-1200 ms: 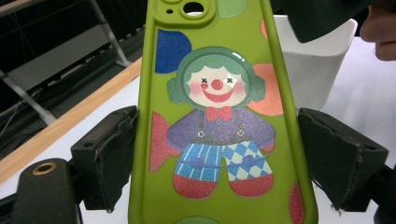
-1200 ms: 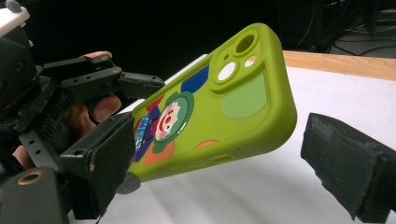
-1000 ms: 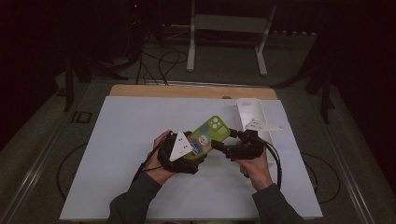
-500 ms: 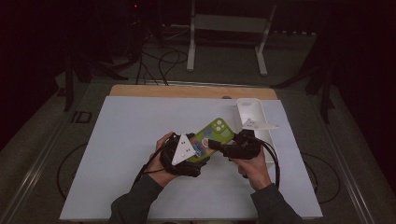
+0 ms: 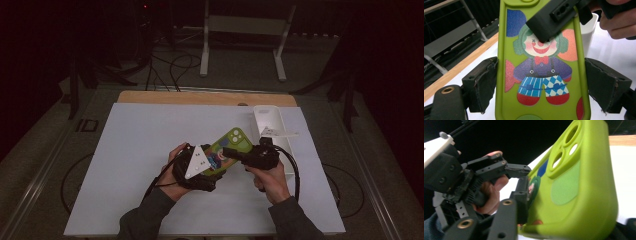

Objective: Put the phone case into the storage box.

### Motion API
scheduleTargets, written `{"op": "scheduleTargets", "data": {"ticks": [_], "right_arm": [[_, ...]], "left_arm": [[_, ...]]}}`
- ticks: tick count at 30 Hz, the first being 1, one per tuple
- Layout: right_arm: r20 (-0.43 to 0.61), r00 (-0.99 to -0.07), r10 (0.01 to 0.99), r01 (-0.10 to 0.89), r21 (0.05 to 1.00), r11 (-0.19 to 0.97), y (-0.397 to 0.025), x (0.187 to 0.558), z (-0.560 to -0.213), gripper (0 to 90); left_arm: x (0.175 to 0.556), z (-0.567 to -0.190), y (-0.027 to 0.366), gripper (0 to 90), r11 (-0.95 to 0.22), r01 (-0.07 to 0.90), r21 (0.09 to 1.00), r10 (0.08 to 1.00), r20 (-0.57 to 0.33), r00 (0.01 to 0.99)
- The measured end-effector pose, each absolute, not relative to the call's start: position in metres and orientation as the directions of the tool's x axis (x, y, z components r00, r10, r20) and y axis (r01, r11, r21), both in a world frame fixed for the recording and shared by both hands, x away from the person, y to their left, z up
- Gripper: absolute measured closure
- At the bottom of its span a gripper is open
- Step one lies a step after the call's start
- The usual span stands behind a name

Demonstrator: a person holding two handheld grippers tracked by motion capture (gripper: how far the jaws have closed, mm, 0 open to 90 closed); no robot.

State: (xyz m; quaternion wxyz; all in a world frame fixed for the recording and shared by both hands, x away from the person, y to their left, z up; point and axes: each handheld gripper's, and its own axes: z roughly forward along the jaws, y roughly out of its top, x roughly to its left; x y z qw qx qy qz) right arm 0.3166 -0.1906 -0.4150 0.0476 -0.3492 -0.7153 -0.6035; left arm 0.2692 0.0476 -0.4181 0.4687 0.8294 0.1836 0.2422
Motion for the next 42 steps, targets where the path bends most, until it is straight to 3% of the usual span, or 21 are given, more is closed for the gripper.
{"op": "scheduleTargets", "data": {"ticks": [16, 23, 42], "right_arm": [[0.496, -0.744, 0.447, 0.565, 0.825, 0.025, -0.184, 0.312, -0.415, 87.2], [0.453, -0.754, 0.476, 0.540, 0.840, 0.056, -0.183, 0.310, -0.414, 88.3], [0.403, -0.765, 0.502, 0.504, 0.860, 0.078, -0.187, 0.309, -0.411, 88.4]], "left_arm": [[0.273, -0.426, 0.040, 16.2, -0.534, 0.098, 0.840, 0.556, 0.261, 0.789], [0.277, -0.425, 0.045, 18.3, -0.500, 0.131, 0.856, 0.555, 0.201, 0.807], [0.287, -0.420, 0.062, 10.2, -0.454, 0.205, 0.867, 0.573, 0.108, 0.813]]}}
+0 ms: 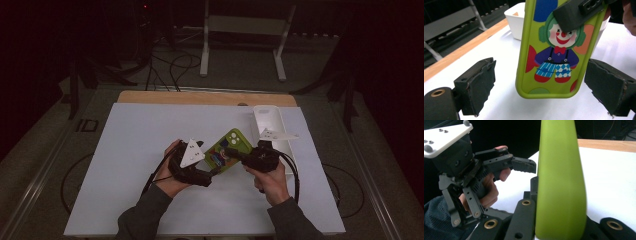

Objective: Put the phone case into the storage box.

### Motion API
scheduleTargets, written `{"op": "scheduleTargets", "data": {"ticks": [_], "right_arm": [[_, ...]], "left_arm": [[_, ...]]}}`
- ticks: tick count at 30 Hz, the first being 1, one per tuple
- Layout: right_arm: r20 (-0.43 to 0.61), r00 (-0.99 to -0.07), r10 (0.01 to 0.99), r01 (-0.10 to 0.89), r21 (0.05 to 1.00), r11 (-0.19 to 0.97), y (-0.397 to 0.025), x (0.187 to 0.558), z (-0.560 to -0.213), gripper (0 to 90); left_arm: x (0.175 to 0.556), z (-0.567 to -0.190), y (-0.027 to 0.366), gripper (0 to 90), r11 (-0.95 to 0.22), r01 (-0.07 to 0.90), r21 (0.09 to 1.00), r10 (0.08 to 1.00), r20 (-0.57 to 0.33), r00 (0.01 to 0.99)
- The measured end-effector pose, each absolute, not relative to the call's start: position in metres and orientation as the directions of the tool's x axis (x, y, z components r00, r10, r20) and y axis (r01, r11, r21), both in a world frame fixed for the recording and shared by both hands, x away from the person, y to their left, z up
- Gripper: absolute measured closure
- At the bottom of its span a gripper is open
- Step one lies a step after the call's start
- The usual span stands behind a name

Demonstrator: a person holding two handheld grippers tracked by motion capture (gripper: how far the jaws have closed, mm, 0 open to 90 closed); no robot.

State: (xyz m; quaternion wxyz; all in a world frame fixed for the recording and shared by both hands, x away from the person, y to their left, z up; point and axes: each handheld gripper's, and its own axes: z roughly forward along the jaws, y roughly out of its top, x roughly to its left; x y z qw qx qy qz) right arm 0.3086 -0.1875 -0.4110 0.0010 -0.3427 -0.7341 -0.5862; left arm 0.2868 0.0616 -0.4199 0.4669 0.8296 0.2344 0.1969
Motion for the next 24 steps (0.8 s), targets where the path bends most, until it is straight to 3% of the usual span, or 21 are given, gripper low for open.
{"op": "scheduleTargets", "data": {"ticks": [24], "right_arm": [[0.358, -0.813, 0.459, 0.456, 0.882, 0.120, -0.192, 0.300, -0.405, 88.3]], "left_arm": [[0.295, -0.417, 0.076, 15.4, -0.381, 0.267, 0.885, 0.552, -0.014, 0.834]]}}
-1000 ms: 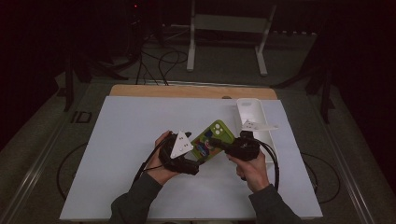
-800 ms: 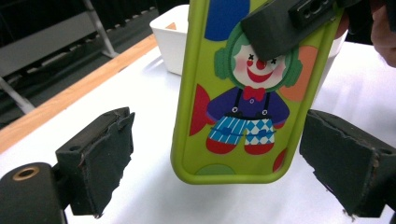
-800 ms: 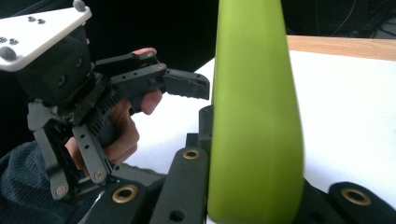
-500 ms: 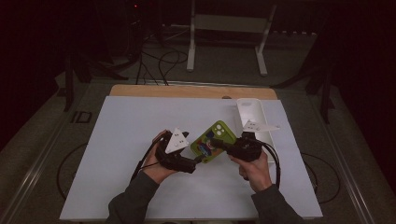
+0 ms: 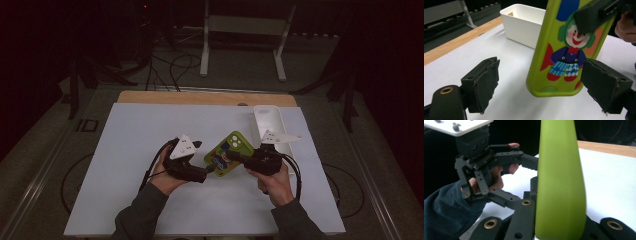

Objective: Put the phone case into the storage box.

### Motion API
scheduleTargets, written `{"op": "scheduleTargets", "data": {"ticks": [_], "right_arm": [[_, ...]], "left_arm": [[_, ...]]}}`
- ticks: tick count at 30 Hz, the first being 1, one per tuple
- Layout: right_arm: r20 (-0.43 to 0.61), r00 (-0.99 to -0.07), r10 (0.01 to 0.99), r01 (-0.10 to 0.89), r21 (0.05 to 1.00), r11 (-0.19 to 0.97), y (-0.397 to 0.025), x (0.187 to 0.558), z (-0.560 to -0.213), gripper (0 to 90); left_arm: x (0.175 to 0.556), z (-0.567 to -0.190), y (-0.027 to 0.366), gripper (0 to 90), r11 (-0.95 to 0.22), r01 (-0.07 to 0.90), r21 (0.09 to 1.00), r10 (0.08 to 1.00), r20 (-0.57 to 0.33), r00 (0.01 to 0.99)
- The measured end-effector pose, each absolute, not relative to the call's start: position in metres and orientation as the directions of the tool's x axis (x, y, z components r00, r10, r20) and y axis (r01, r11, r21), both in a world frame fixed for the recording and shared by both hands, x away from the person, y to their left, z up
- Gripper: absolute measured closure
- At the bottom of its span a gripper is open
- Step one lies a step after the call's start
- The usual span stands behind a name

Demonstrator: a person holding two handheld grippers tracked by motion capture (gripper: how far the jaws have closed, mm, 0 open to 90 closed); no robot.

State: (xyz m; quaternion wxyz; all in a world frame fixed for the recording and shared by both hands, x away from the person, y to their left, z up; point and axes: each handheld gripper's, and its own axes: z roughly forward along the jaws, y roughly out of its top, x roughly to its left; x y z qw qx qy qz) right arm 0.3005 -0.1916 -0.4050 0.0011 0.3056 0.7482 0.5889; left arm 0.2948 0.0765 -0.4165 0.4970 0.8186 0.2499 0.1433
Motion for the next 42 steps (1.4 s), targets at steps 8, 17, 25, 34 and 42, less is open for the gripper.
{"op": "scheduleTargets", "data": {"ticks": [8, 17, 25, 34, 42], "right_arm": [[0.333, -0.837, 0.434, 0.426, 0.895, 0.133, -0.191, 0.298, -0.402, 88.2], [0.294, -0.874, 0.387, 0.383, 0.906, 0.178, -0.185, 0.295, -0.397, 88.2], [0.270, -0.895, 0.356, 0.356, 0.912, 0.202, -0.183, 0.295, -0.397, 88.3], [0.258, -0.910, 0.325, 0.340, 0.913, 0.227, -0.182, 0.294, -0.397, 88.3], [0.228, -0.913, 0.337, 0.316, 0.918, 0.237, -0.183, 0.293, -0.396, 88.3]], "left_arm": [[0.295, -0.418, 0.077, 16.0, -0.380, 0.271, 0.884, 0.532, -0.030, 0.846], [0.295, -0.421, 0.074, 18.7, -0.390, 0.278, 0.878, 0.496, -0.054, 0.867], [0.294, -0.423, 0.070, 25.8, -0.405, 0.275, 0.872, 0.443, -0.076, 0.893], [0.293, -0.423, 0.069, 36.7, -0.409, 0.257, 0.875, 0.383, -0.091, 0.919], [0.292, -0.423, 0.072, 49.3, -0.405, 0.257, 0.877, 0.365, -0.103, 0.925]]}}
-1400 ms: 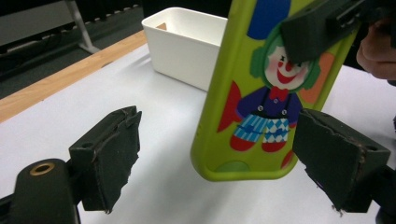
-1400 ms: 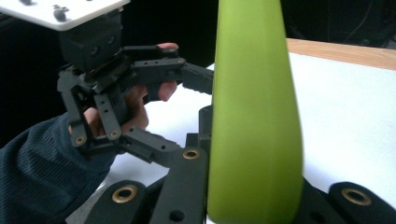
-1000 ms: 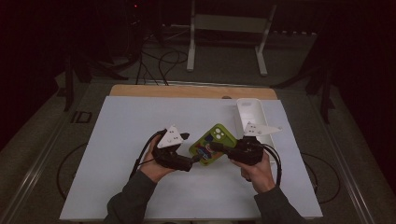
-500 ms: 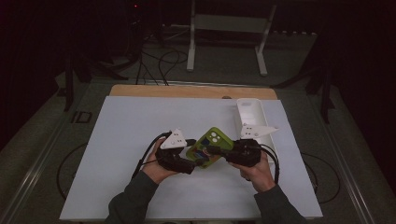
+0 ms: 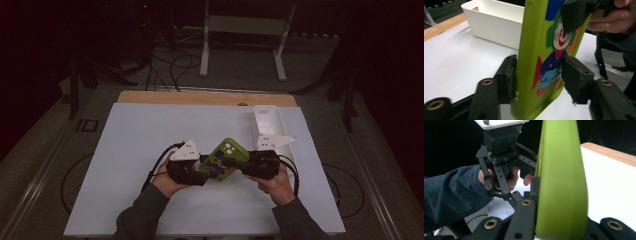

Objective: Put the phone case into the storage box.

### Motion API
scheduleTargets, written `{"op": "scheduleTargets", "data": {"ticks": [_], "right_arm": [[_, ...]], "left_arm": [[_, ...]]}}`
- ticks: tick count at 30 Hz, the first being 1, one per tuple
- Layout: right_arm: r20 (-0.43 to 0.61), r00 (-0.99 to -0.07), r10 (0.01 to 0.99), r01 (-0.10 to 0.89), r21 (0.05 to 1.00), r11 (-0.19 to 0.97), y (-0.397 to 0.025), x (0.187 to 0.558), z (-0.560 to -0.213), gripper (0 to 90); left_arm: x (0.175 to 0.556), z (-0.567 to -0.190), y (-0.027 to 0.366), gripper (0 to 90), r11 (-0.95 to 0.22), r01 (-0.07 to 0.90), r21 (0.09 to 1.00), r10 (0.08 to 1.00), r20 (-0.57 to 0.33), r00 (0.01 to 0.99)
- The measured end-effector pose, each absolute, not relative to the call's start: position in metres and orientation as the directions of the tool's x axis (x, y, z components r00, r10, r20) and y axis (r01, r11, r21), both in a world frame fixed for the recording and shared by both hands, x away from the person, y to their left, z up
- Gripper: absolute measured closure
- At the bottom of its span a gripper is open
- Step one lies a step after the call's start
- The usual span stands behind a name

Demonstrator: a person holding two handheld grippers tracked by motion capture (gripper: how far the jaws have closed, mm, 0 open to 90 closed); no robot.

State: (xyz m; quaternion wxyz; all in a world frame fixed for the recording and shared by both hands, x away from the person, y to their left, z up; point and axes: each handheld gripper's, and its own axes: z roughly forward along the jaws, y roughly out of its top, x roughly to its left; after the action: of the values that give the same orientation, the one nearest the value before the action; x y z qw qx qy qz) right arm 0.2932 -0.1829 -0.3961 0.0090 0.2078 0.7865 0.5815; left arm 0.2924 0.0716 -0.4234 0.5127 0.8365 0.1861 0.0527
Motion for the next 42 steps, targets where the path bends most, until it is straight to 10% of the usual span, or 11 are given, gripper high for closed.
{"op": "scheduleTargets", "data": {"ticks": [18, 42], "right_arm": [[0.194, -0.939, 0.285, 0.276, 0.918, 0.285, -0.1874, 0.2946, -0.3952, 85.5], [0.183, -0.905, 0.383, 0.310, 0.901, 0.303, -0.1842, 0.2974, -0.3981, 40.8]], "left_arm": [[0.2913, -0.4325, 0.0742, 73.6, -0.416, 0.243, 0.876, 0.262, -0.141, 0.955], [0.2873, -0.4315, 0.0760, 77.6, -0.397, 0.217, 0.892, 0.283, -0.106, 0.953]]}}
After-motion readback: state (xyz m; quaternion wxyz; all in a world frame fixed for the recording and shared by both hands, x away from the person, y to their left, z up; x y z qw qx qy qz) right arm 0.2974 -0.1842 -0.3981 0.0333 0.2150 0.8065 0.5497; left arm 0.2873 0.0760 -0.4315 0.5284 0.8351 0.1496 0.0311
